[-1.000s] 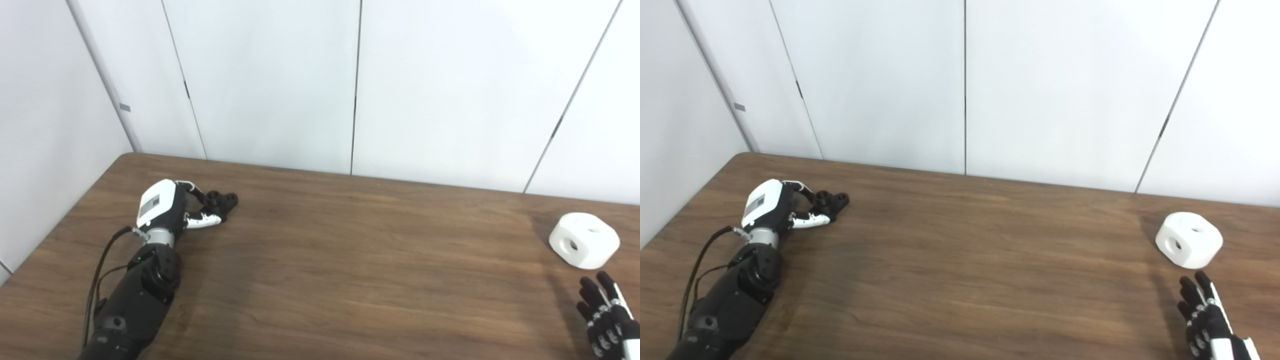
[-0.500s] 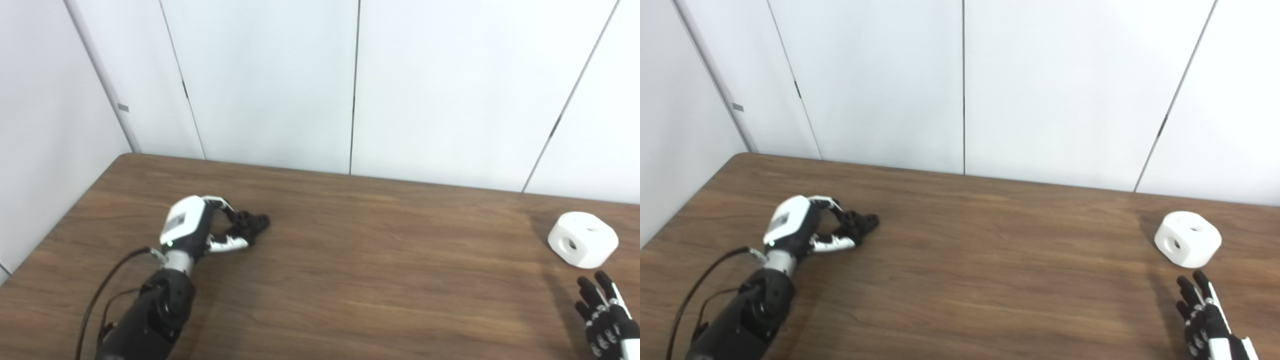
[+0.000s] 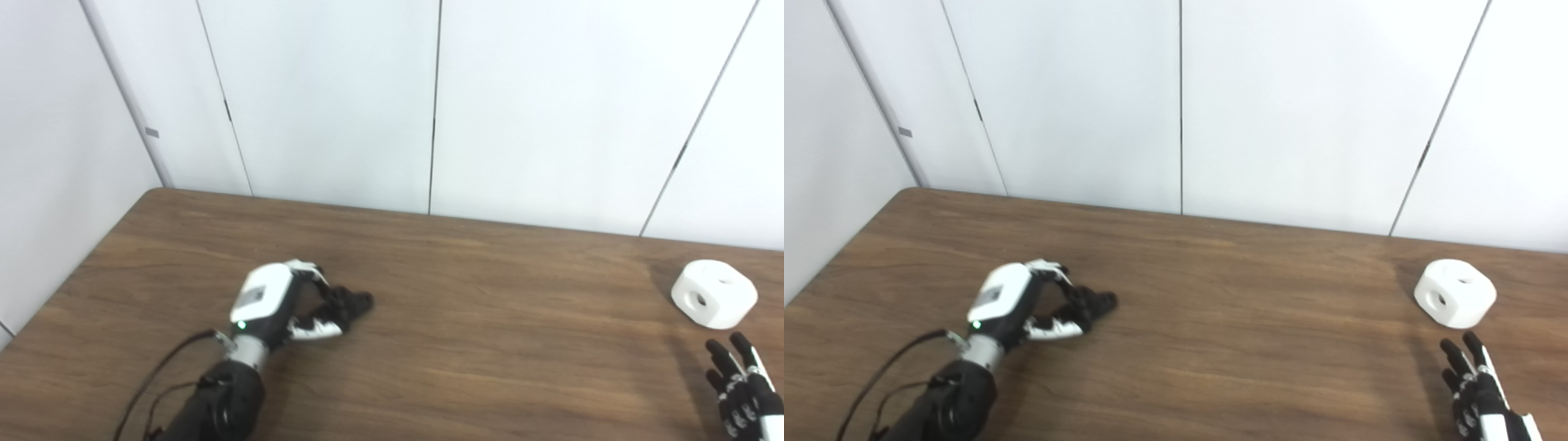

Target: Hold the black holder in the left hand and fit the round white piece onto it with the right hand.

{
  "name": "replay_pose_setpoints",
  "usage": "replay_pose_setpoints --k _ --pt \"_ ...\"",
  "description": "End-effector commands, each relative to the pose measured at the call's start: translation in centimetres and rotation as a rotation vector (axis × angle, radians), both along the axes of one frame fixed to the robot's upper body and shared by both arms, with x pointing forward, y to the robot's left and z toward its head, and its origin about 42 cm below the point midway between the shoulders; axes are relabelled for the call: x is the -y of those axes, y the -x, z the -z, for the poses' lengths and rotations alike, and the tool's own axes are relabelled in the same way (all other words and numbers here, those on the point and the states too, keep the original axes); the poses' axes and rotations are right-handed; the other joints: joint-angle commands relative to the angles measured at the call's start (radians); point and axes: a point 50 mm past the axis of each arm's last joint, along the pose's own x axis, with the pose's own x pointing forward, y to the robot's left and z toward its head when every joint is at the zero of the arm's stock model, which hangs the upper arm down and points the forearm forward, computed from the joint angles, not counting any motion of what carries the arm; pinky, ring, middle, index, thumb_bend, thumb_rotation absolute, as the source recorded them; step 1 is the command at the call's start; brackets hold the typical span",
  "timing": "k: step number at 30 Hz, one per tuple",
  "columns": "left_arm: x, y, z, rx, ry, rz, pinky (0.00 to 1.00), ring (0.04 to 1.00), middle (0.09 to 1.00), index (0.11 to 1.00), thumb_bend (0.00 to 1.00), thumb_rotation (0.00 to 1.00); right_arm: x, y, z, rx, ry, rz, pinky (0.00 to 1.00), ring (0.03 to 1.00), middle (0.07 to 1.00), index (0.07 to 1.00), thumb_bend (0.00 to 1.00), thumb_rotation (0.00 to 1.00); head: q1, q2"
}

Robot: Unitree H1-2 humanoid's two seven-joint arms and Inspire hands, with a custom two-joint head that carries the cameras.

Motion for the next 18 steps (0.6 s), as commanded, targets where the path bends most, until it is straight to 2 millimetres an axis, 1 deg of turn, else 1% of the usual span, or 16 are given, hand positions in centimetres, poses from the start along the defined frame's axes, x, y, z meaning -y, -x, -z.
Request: replay_pose_setpoints --k 1,3,7,11,14,18 --pt "1.7 0.4 -0.4 0.012 -0.017 0.070 0.87 0.868 0.790 0.486 0.52 0.06 -0.6 0.8 1.5 -0.045 -0.035 0.009 1.00 1.000 0.938 0.999 0.67 0.89 0.000 0.001" --pt "2.8 0.8 -0.3 0.000 -0.010 0.099 0.88 0.870 0.793 0.486 0.52 0.06 -0.7 0.8 1.5 -0.047 -0.031 0.010 1.00 1.000 0.935 0.996 0.67 0.89 0.001 -0.001" --pt "4.9 1.5 -0.3 -0.019 0.003 0.156 0.86 0.889 0.805 0.486 0.52 0.06 -0.8 0.7 1.6 -0.048 -0.028 0.006 1.00 1.000 0.944 0.998 0.66 0.90 -0.004 -0.001" --pt "6.9 2.0 -0.2 -0.025 0.016 0.213 0.90 0.888 0.801 0.486 0.52 0.06 -0.9 0.7 1.6 -0.051 -0.017 0.009 1.00 1.000 0.947 0.994 0.67 0.90 -0.014 0.000" --pt "8.3 2.5 -0.1 -0.035 0.033 0.255 0.92 0.889 0.803 0.486 0.52 0.06 -1.1 0.7 1.5 -0.047 -0.008 0.001 1.00 1.000 0.954 0.999 0.67 0.91 -0.030 0.004" --pt "9.9 3.2 0.4 -0.053 0.043 0.288 0.89 0.882 0.800 0.486 0.52 0.06 -1.4 0.8 1.4 -0.040 -0.007 -0.004 1.00 1.000 0.961 1.000 0.68 0.91 -0.051 0.013"
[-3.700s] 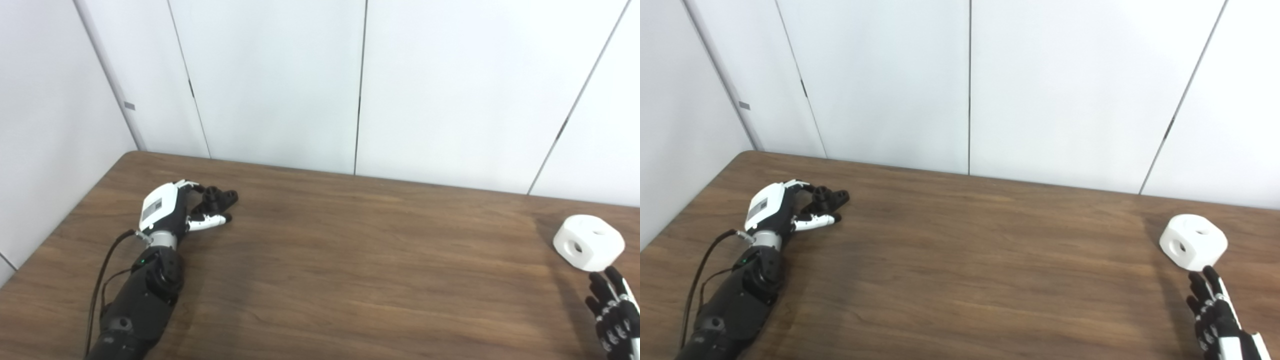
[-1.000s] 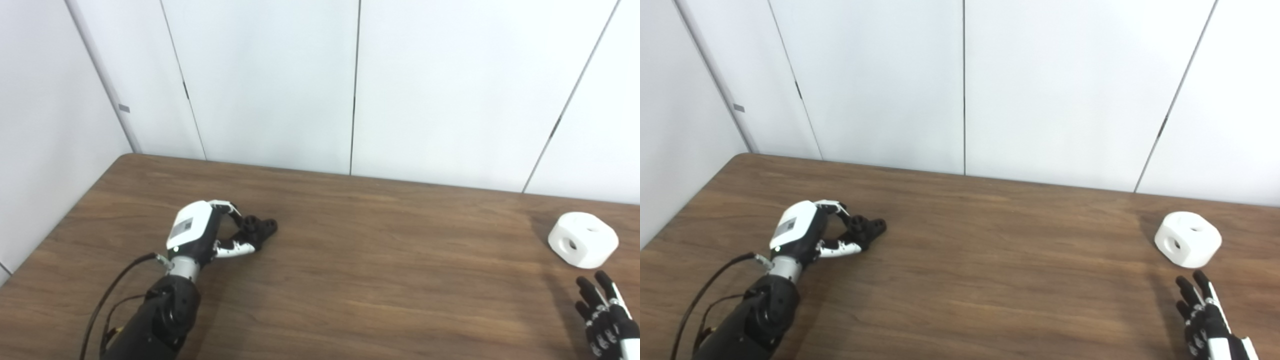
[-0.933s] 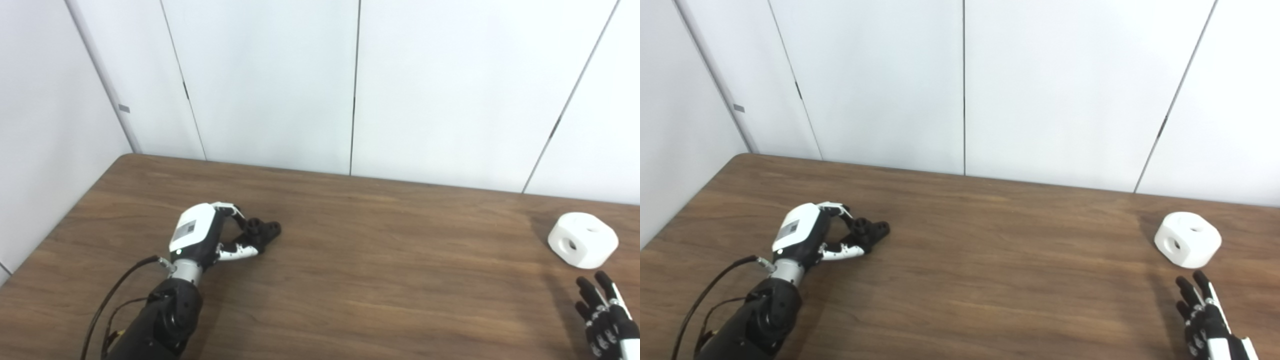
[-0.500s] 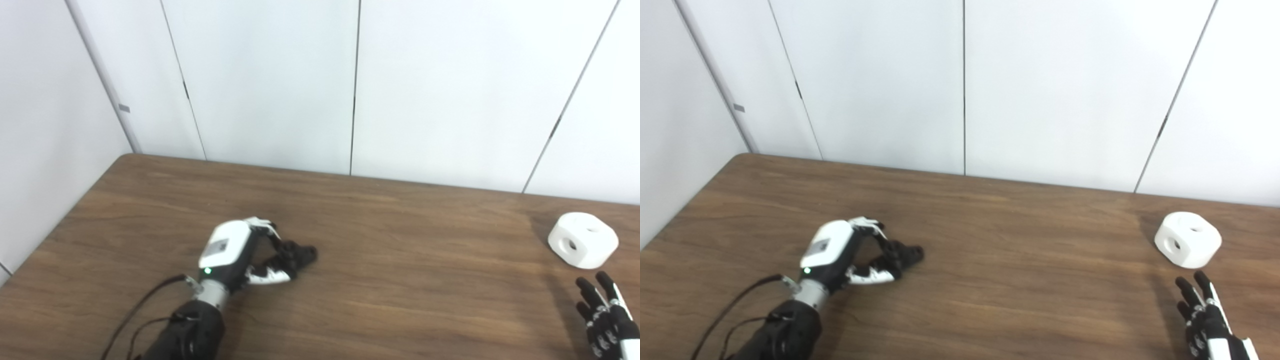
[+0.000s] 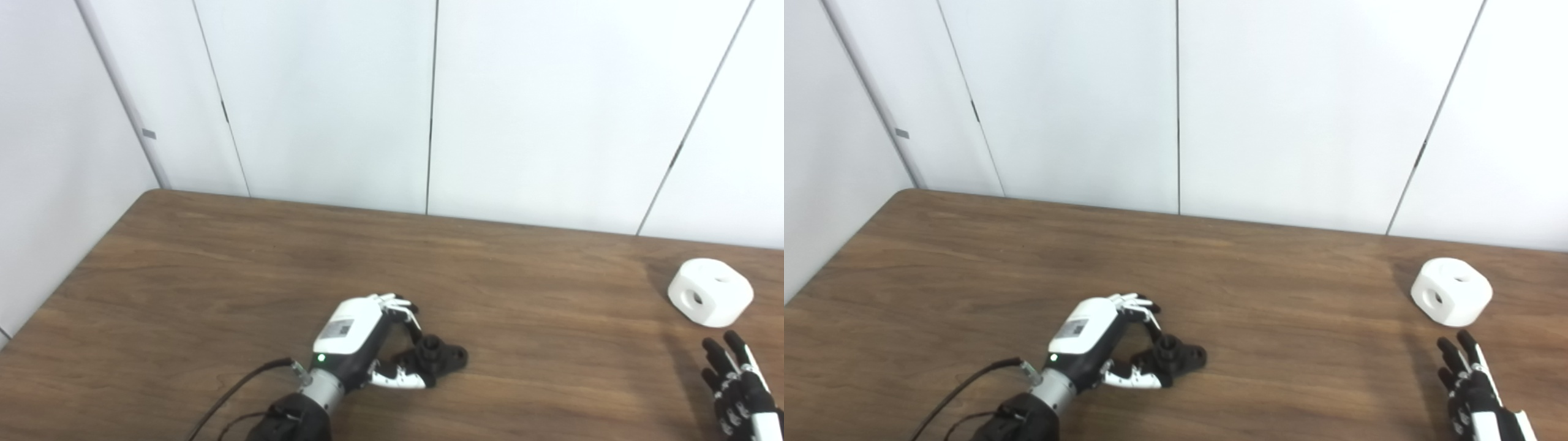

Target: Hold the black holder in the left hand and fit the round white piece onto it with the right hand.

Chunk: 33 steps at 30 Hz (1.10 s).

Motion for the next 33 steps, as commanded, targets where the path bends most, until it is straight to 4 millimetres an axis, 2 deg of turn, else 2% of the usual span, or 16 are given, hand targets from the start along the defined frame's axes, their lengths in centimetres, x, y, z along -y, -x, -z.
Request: replay_pose_setpoints --k 1,8,18,26,33 --pt "0.8 0.7 0.1 -0.005 -0.021 0.033 0.89 0.878 0.798 0.486 0.52 0.06 -0.9 0.9 1.3 -0.032 -0.036 -0.002 1.00 1.000 0.962 1.000 0.68 0.91 -0.014 0.006" --pt "1.3 1.8 1.3 -0.023 -0.021 0.077 0.91 0.889 0.808 0.486 0.52 0.05 -1.4 1.2 1.0 -0.020 -0.022 0.007 1.00 1.000 0.952 1.000 0.68 0.90 -0.065 0.027" --pt "0.5 2.4 1.8 -0.048 0.002 0.053 0.91 0.893 0.812 0.486 0.52 0.05 -2.3 1.2 0.0 -0.032 -0.024 0.023 1.00 1.000 0.953 1.000 0.70 0.88 -0.141 0.064" --pt "-0.7 2.4 1.9 -0.043 -0.011 0.047 0.91 0.894 0.811 0.486 0.52 0.05 -3.1 1.0 -0.8 -0.027 -0.028 0.052 1.00 1.000 0.963 0.998 0.68 0.90 -0.201 0.096" --pt "-1.3 2.2 1.8 -0.036 -0.019 0.047 0.90 0.886 0.806 0.486 0.52 0.05 -3.2 0.6 -2.0 0.024 -0.022 0.087 1.00 0.999 0.948 0.987 0.59 0.84 -0.241 0.119"
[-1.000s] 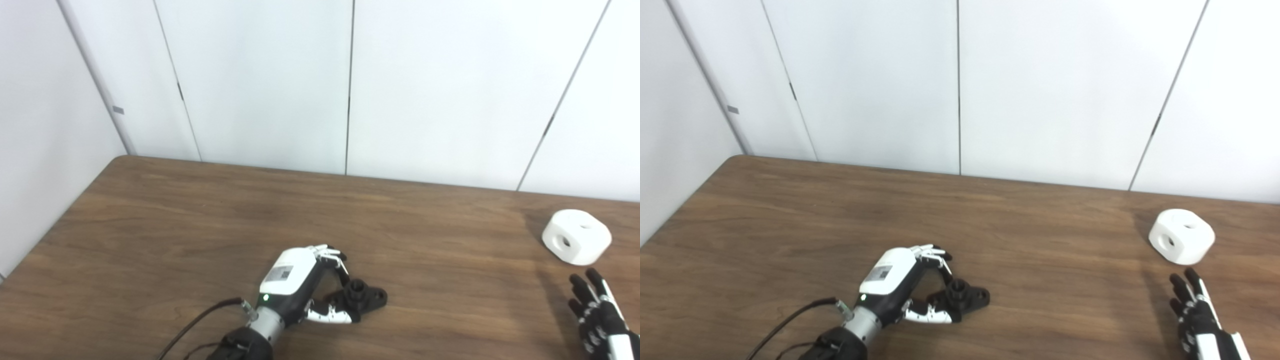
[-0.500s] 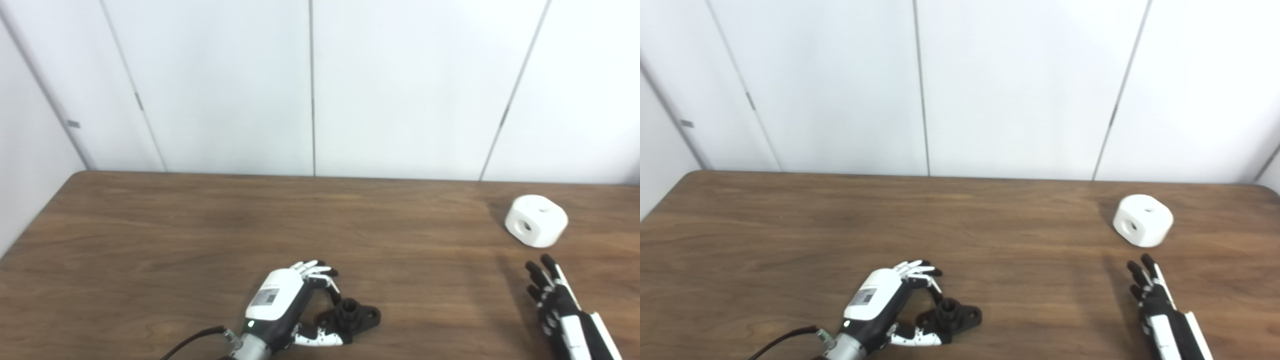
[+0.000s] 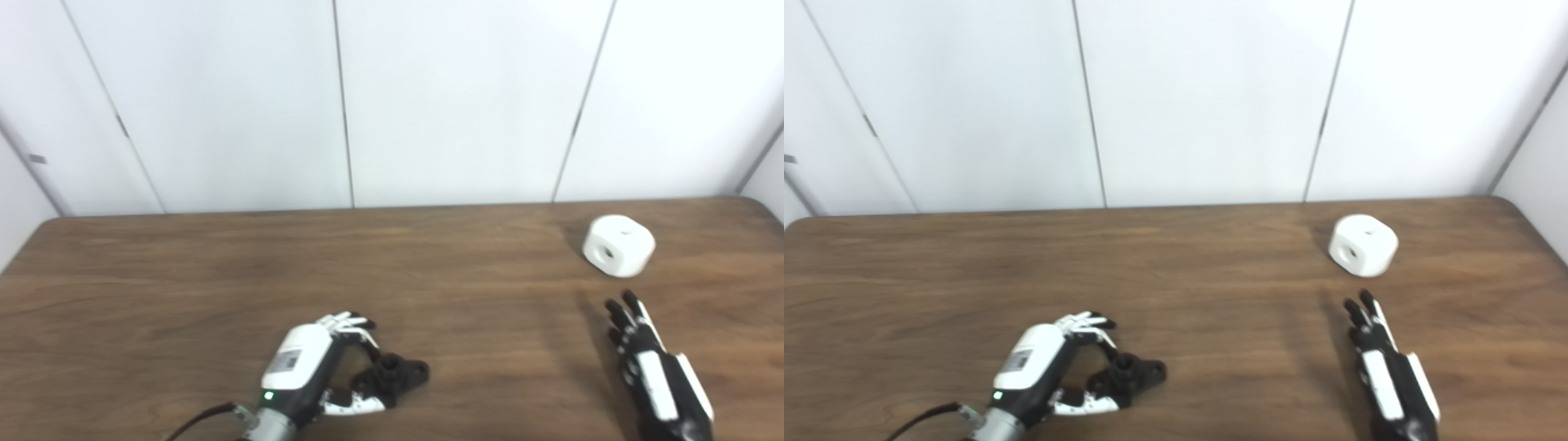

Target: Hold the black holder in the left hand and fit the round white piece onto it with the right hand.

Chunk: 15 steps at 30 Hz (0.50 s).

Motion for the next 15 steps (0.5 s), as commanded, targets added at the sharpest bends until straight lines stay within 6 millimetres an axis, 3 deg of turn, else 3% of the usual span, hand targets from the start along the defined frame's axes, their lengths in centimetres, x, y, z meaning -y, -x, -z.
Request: replay_pose_setpoints --k 1,8,15 --pt "-0.8 0.1 0.7 -0.039 -0.042 -0.009 0.90 0.886 0.806 0.486 0.52 0.05 -0.2 -0.4 -1.6 0.066 0.011 0.011 1.00 1.000 0.950 0.986 0.59 0.84 0.000 0.001" --pt "-1.4 -0.4 0.4 -0.032 -0.043 -0.007 0.89 0.880 0.802 0.486 0.52 0.05 0.8 -0.9 -3.8 0.105 0.066 0.136 1.00 0.989 0.920 0.933 0.57 0.79 -0.065 0.029" --pt "-1.9 -0.5 0.6 -0.034 -0.050 0.001 0.86 0.866 0.794 0.485 0.52 0.05 2.2 -1.5 -6.0 0.132 0.145 0.208 1.00 0.961 0.904 0.909 0.57 0.63 -0.115 0.037"
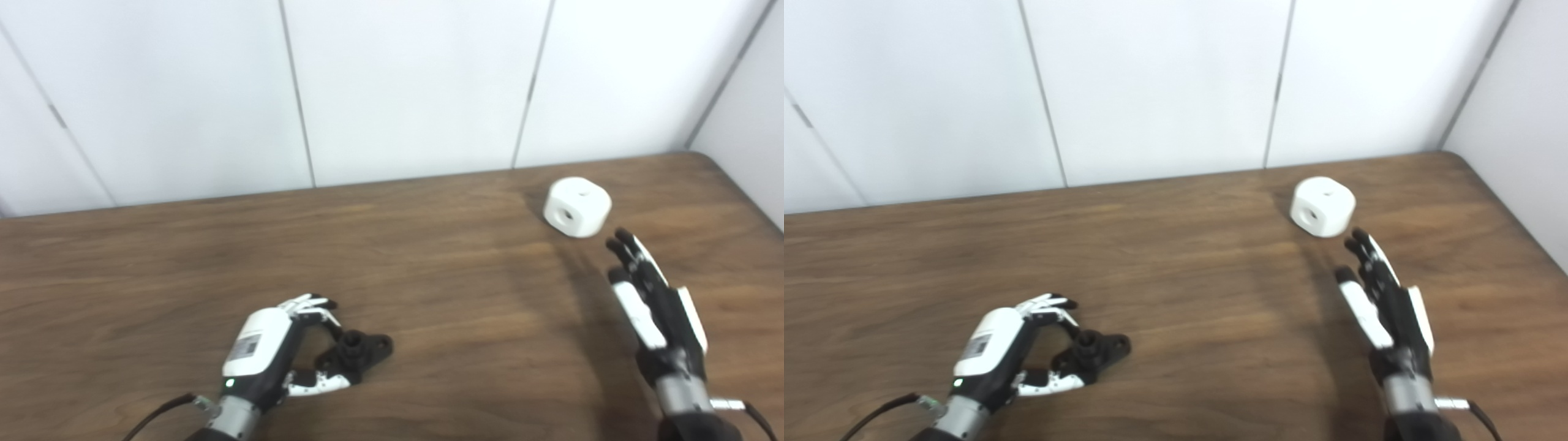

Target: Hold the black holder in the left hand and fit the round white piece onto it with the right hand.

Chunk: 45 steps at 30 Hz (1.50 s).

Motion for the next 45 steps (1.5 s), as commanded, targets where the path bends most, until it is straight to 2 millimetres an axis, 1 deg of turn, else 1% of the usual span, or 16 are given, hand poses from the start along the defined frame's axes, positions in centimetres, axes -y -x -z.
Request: replay_pose_setpoints --k 1,4,5,6,9,12,15,17,18,21,23,26,31,35,39,45 --pt "-1.0 -0.1 0.7 -0.028 -0.050 -0.003 0.85 0.864 0.792 0.485 0.52 0.05 0.4 -0.6 -2.6 0.086 0.042 0.010 1.00 0.962 0.908 0.911 0.58 0.60 -0.006 0.001" --pt "-1.4 -0.1 0.7 -0.034 -0.053 -0.002 0.84 0.866 0.792 0.486 0.52 0.05 0.4 -1.0 -3.5 0.113 0.026 0.017 1.00 0.964 0.918 0.914 0.59 0.53 -0.049 0.001" --pt "-1.6 -0.1 0.7 -0.034 -0.051 -0.001 0.84 0.866 0.792 0.486 0.52 0.05 0.4 -1.2 -3.8 0.118 0.030 0.028 1.00 0.964 0.919 0.915 0.59 0.52 -0.076 0.000" --pt "-1.7 -0.1 0.7 -0.035 -0.050 -0.001 0.84 0.865 0.791 0.486 0.52 0.05 0.4 -1.4 -4.2 0.124 0.057 0.053 1.00 0.957 0.914 0.908 0.60 0.50 -0.076 0.000" --pt "-2.3 -0.2 0.8 -0.041 -0.046 -0.004 0.83 0.862 0.788 0.486 0.52 0.05 0.2 -2.3 -5.2 0.132 0.115 0.116 0.95 0.916 0.886 0.876 0.65 0.48 -0.124 -0.005" --pt "-2.9 -0.2 0.8 -0.044 -0.040 -0.010 0.81 0.865 0.789 0.485 0.52 0.05 0.2 -3.5 -6.2 0.124 0.188 0.156 0.95 0.912 0.879 0.868 0.67 0.45 -0.147 -0.009" --pt "-3.4 -0.2 0.7 -0.051 -0.041 -0.011 0.80 0.872 0.792 0.486 0.52 0.05 0.3 -4.8 -7.3 0.097 0.308 0.189 0.95 0.916 0.880 0.876 0.71 0.45 -0.171 -0.014" --pt "-3.7 -0.1 0.7 -0.055 -0.041 -0.011 0.80 0.871 0.792 0.486 0.52 0.05 0.8 -6.1 -8.1 0.072 0.400 0.210 0.93 0.915 0.892 0.882 0.77 0.46 -0.182 -0.019" --pt "-3.8 -0.1 0.8 -0.057 -0.041 -0.011 0.80 0.870 0.792 0.486 0.52 0.05 1.0 -6.8 -8.4 0.061 0.438 0.218 0.93 0.915 0.893 0.882 0.77 0.46 -0.183 -0.020" --pt "-4.0 -0.1 1.0 -0.060 -0.047 -0.009 0.80 0.867 0.791 0.486 0.52 0.05 1.7 -8.5 -8.9 0.024 0.506 0.220 0.91 0.908 0.903 0.878 0.82 0.44 -0.191 -0.025" --pt "-4.2 -0.1 1.1 -0.060 -0.048 -0.009 0.80 0.864 0.791 0.486 0.52 0.05 2.0 -9.3 -9.2 -0.002 0.528 0.214 0.92 0.916 0.911 0.877 0.84 0.42 -0.196 -0.030" --pt "-4.4 0.0 1.3 -0.056 -0.052 -0.006 0.80 0.860 0.787 0.485 0.52 0.05 2.6 -10.9 -9.3 -0.052 0.578 0.200 0.90 0.923 0.906 0.875 0.86 0.39 -0.204 -0.037" --pt "-4.6 0.2 1.5 -0.060 -0.060 -0.004 0.80 0.859 0.791 0.485 0.52 0.05 3.1 -13.6 -9.3 -0.149 0.654 0.166 0.89 0.989 0.954 0.859 0.92 0.34 -0.213 -0.050" --pt "-4.6 0.4 1.6 -0.068 -0.066 -0.003 0.81 0.863 0.794 0.485 0.52 0.05 3.4 -15.5 -9.3 -0.206 0.701 0.154 0.90 1.000 0.971 0.844 0.94 0.32 -0.216 -0.057" --pt "-4.7 0.5 1.7 -0.067 -0.063 0.006 0.80 0.864 0.793 0.485 0.52 0.05 3.5 -17.0 -9.0 -0.259 0.731 0.149 0.90 1.000 0.981 0.835 0.95 0.31 -0.216 -0.057" --pt "-4.7 0.6 1.6 -0.061 -0.060 0.009 0.80 0.860 0.790 0.485 0.52 0.05 3.7 -18.4 -8.5 -0.320 0.768 0.140 0.87 1.000 0.983 0.824 0.97 0.30 -0.223 -0.055"
